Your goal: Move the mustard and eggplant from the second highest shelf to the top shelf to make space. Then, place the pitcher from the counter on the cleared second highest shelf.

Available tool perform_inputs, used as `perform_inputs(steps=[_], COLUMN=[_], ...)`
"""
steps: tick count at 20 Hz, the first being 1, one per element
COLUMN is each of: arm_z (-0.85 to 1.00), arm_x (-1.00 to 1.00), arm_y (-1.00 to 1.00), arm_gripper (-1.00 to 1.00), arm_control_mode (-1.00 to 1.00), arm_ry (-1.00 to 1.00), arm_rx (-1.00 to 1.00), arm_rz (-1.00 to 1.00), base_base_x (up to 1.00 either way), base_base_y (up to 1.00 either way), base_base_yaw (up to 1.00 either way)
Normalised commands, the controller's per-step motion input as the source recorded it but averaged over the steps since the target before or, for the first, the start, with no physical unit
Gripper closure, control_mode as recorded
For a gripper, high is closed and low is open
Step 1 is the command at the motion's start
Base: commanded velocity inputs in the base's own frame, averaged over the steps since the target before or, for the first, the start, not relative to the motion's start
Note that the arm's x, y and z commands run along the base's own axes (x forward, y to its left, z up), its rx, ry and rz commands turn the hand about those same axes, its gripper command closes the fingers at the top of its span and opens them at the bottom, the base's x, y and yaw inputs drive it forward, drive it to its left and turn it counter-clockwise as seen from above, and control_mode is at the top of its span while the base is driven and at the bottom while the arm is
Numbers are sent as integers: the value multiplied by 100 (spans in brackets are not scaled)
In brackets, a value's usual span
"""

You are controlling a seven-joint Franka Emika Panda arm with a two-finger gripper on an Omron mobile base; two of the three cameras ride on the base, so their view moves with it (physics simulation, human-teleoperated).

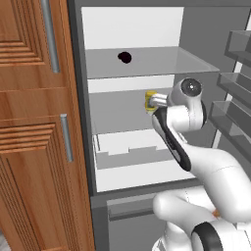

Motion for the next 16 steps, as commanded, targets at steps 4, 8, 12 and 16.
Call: perform_inputs(steps=[4, 8, 12, 16], arm_z=[0, 0, 0, 0], arm_x=[19, 12, 18, 28], arm_y=[0, 0, 0, 0], arm_gripper=[-100, -100, -100, -100], arm_control_mode=[-100, -100, -100, -100], arm_ry=[-1, -4, -4, 0], arm_rx=[2, 0, 0, 0], arm_rz=[6, 6, 3, 2], base_base_x=[0, 0, 0, 0], base_base_y=[0, 0, 0, 0], base_base_yaw=[0, 0, 0, 0])
